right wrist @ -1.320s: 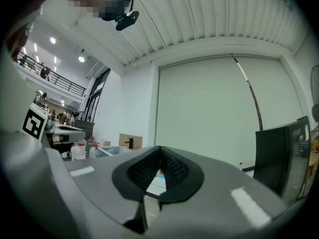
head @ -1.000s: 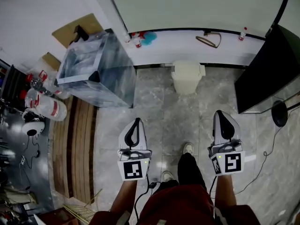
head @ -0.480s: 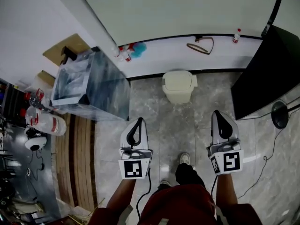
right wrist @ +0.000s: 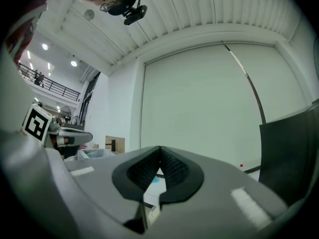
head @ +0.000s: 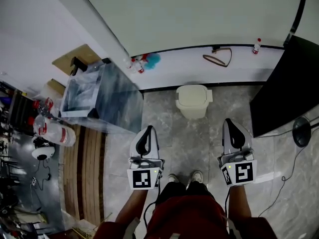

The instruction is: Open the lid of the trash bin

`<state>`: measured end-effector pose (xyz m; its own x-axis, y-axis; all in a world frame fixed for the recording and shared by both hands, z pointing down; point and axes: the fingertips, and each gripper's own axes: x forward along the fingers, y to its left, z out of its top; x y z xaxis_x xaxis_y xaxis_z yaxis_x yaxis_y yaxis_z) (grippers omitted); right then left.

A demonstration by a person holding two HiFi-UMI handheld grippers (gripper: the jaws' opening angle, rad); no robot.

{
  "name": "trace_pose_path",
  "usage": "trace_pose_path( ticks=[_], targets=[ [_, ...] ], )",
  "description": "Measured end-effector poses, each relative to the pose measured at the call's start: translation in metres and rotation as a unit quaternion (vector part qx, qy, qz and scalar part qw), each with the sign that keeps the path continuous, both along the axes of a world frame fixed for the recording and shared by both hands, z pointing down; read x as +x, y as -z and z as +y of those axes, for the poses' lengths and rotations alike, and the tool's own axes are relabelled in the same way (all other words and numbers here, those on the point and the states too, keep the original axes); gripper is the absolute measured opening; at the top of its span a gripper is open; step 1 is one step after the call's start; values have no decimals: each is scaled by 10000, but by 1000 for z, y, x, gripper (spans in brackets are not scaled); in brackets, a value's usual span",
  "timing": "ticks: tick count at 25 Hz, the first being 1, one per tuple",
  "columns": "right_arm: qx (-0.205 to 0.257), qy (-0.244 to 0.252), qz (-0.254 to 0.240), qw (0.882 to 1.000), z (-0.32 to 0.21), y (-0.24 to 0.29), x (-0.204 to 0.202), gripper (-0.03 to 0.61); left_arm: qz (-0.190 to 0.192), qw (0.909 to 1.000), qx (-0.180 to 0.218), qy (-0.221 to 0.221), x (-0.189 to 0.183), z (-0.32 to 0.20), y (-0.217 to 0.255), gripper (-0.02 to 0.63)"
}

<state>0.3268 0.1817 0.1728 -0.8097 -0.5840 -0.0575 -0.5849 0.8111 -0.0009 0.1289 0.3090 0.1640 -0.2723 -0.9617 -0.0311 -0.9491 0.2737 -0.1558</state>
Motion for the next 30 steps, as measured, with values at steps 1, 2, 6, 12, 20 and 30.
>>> trace_pose_path(
  ticks=[1, 2, 6, 12, 20, 30],
  targets=[
    [-10, 4, -28, 10000, -2, 0, -1, 0, 4, 10000, 35, 29, 0, -2, 2, 5],
    [-20, 8, -42, 10000, -5, -1, -2, 0, 13, 10000, 73, 55, -1, -3, 3, 5],
    [33, 58, -39, 10000, -8, 0, -14, 1, 73, 9997, 186, 121, -9, -2, 3, 5],
    [245, 149, 18, 9996, -14, 9, -47, 0, 203, 9987, 340, 314, -43, -1, 2, 5],
    [381, 193, 168, 9989, -32, 18, -111, 0, 183, 9980, 483, 364, -106, -17, 10, 5],
    [467, 66, 350, 9983, -52, 24, -203, 0, 262, 9972, 612, 341, -205, -38, 13, 5]
  ],
)
